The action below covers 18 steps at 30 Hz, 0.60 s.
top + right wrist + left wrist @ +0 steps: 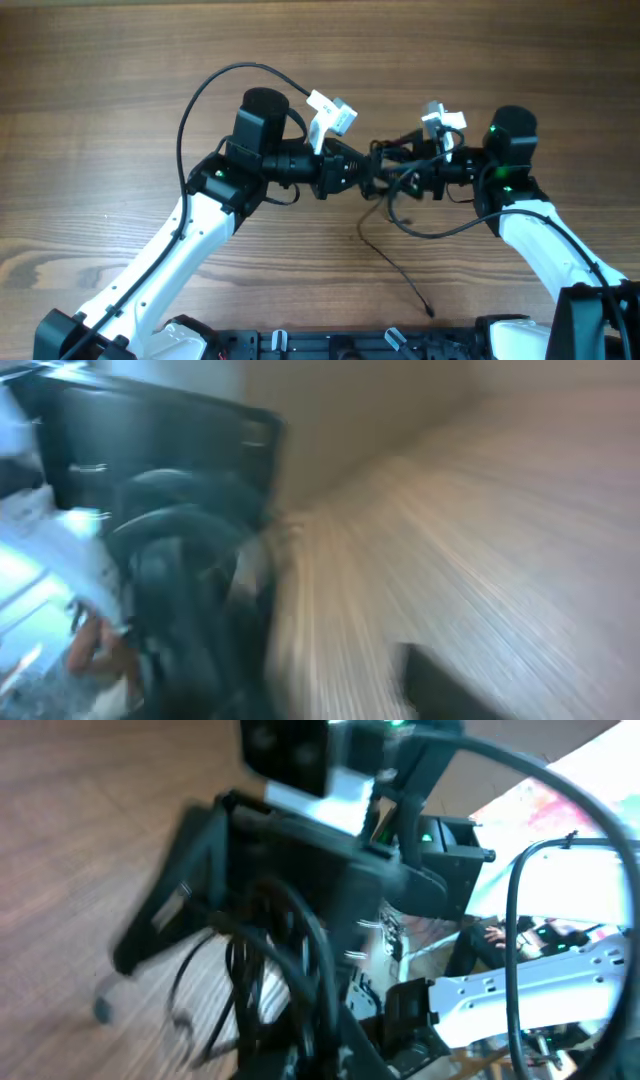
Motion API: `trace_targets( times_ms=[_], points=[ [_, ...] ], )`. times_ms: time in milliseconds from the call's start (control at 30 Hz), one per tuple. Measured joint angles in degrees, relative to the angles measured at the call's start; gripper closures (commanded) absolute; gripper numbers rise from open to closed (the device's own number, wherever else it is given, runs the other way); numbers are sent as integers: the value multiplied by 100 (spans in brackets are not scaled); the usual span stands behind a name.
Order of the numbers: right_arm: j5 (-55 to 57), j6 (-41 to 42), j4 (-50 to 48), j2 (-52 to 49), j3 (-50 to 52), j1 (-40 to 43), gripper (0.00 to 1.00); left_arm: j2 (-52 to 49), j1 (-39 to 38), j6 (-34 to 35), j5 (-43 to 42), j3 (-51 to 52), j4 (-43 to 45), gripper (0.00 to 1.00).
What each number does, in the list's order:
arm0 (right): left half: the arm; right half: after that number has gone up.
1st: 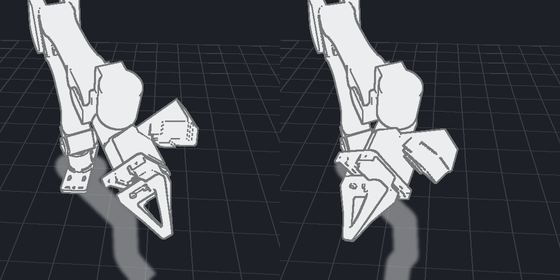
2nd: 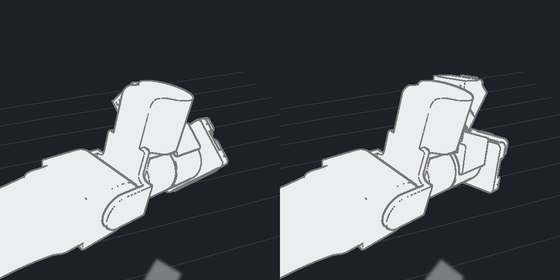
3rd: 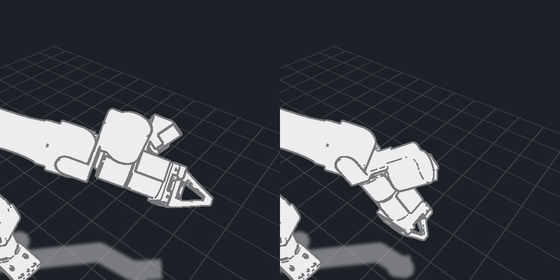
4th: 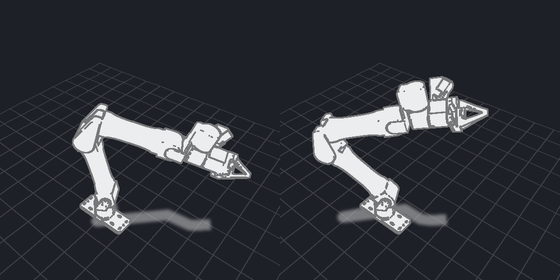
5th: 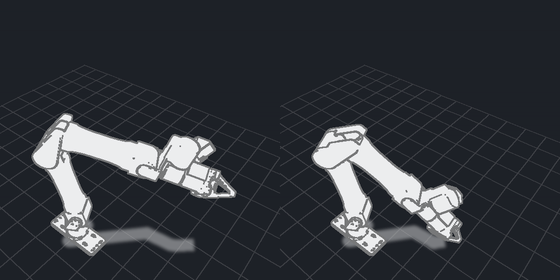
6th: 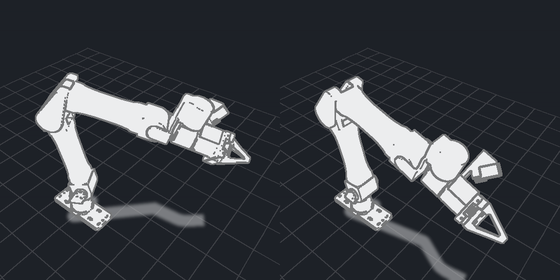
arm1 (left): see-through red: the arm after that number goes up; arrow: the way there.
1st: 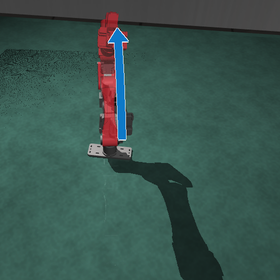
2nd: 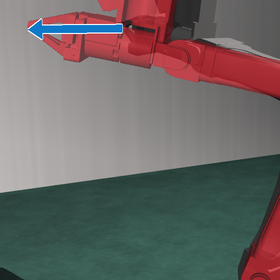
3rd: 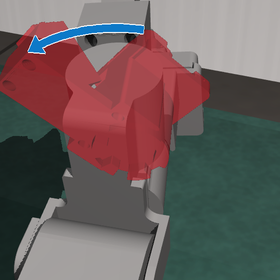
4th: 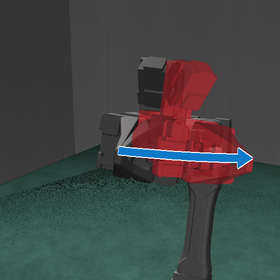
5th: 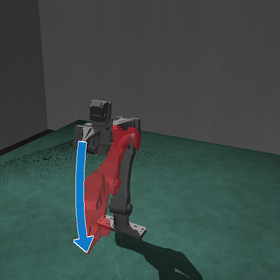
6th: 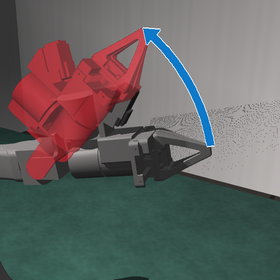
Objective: Untangle cables
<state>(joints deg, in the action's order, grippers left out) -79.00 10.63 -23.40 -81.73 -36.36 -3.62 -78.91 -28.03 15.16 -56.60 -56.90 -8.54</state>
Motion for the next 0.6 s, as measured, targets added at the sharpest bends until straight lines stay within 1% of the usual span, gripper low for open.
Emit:
trace_targets(
  times_ms=[33, 67, 100, 133, 233, 267, 333, 400, 467, 533, 600],
  points=[
    [177, 0, 170, 0, 0, 0, 96, 0, 46, 11, -24, 0, 4, 57],
    [374, 31, 413, 0, 0, 0, 96, 0, 94, -26, -31, 0, 2, 17],
    [518, 83, 557, 0, 0, 2, 96, 0, 184, -17, -33, 0, -2, 0],
    [664, 212, 686, 0, 0, 0, 96, 0, 282, -22, -39, 0, -9, 0],
    [1213, 935, 909, 0, 0, 0, 96, 0, 619, 28, -44, 0, -2, 0],
    [1432, 1272, 909, 0, 0, 0, 96, 0, 719, 190, 26, 0, -2, 0],
    [1937, 2138, 918, 0, 0, 0, 96, 0, 846, 702, 431, -2, -59, 0],
    [2435, 3226, 885, 0, 0, 0, 96, 0, 850, 1322, 997, -11, -393, 0],
    [2763, 4343, 772, 0, 0, 2, 96, 0, 787, 1744, 1434, -11, -756, 0],
    [2918, 5016, 643, -2, 2, 0, 96, 0, 621, 1978, 1687, -11, -935, 0],
    [3005, 5416, 551, 0, 0, 0, 96, 0, 352, 2135, 1915, -11, -931, 0]
  ],
)
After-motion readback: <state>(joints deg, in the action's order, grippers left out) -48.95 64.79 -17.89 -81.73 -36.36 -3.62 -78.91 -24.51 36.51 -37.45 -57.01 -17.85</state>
